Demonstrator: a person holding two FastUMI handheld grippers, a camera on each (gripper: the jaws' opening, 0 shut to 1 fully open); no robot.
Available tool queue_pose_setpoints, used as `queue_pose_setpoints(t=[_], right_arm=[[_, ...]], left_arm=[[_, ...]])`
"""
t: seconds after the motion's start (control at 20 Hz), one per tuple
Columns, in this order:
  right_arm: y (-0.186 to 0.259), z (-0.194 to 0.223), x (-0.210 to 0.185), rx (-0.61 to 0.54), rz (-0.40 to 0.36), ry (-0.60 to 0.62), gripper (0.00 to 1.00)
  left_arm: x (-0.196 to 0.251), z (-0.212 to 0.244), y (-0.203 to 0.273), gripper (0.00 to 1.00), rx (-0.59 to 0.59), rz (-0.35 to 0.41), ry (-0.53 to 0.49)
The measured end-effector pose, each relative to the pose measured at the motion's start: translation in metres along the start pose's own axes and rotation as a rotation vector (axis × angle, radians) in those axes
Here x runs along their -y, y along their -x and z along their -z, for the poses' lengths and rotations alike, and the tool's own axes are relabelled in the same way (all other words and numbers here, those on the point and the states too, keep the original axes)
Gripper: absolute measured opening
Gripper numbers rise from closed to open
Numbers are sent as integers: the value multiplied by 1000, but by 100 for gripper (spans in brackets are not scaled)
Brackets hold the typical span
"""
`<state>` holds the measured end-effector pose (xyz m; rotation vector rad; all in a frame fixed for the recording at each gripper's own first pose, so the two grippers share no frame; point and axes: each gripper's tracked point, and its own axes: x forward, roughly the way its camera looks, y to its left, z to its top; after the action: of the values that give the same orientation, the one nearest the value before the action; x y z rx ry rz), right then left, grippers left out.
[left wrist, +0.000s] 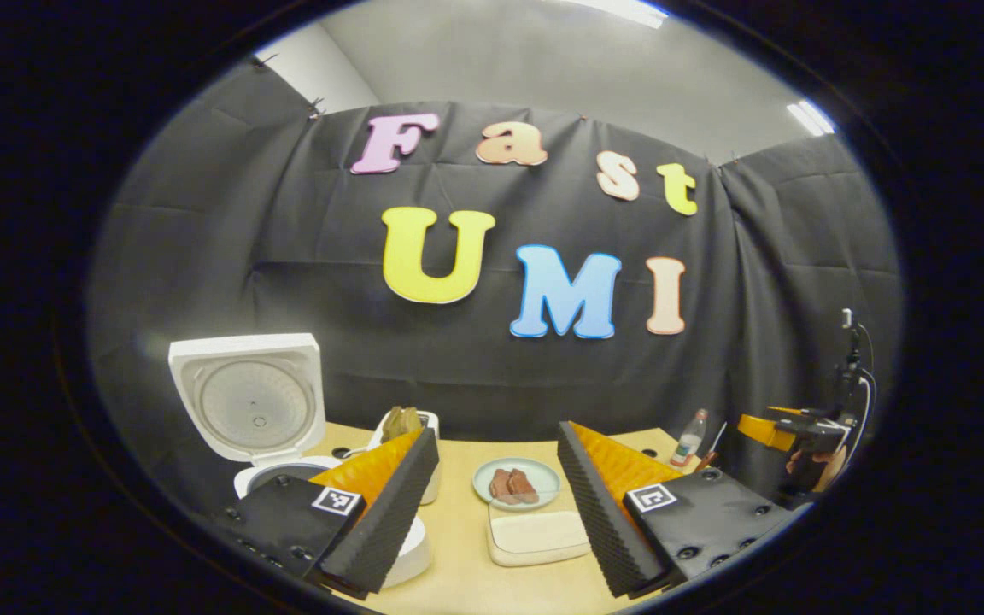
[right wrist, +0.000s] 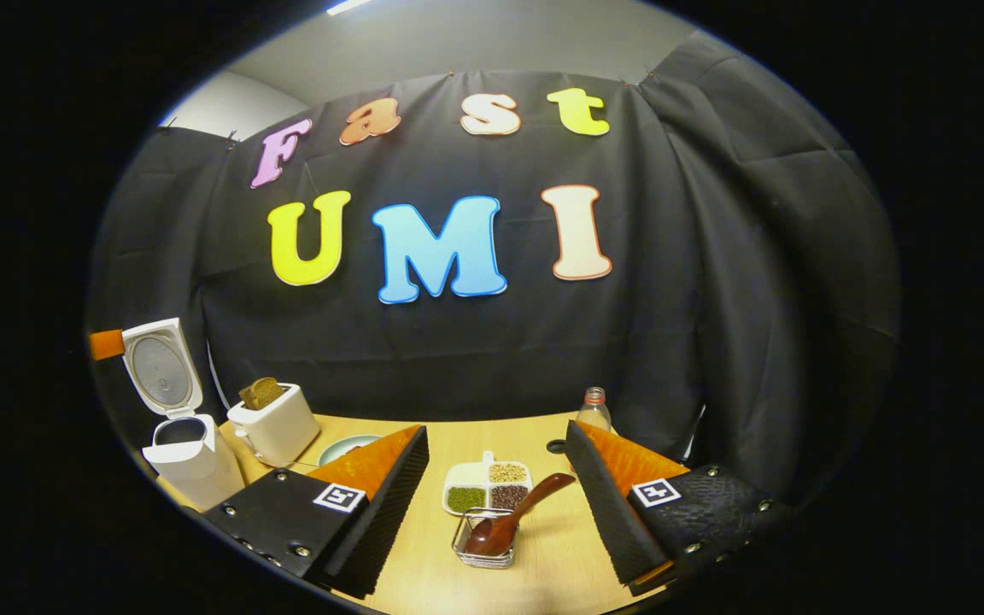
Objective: Close the left gripper, press the button to open the rice cooker; take a wooden spoon from the chopstick holder with the right hand, scoop a spoonful of rice and pour it into the rice cooker, then put the wooden spoon back into the chopstick holder.
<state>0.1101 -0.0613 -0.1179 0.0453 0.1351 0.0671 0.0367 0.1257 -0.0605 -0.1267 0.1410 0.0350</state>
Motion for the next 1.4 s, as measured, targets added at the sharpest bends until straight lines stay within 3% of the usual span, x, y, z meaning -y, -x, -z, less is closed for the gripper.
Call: queue_pose_setpoints(t=[0.1,0.3,0.45,0.8,1.2,1.4], right_arm=[[2,-9,-17,16,-31,13,98],[1,-10,-46,4,-92,16,98],[2,-14,-68,10,-138,8,98],[-5,-10,-107,-14,-221,38,98],[-17,-5,-100,-35,-193,41,98],[-21,-4,-86,-38,-150,38,98]], left_arm=[[-22,-12,-2,97,23,-28,32],[-77,-43,-3,96,49,-130,-14],[-109,-72,-5,96,82,-168,-3],[-200,-96,-29,96,78,-302,34],[-297,-102,-99,96,44,-438,-19],[-346,-94,-132,96,18,-530,37]])
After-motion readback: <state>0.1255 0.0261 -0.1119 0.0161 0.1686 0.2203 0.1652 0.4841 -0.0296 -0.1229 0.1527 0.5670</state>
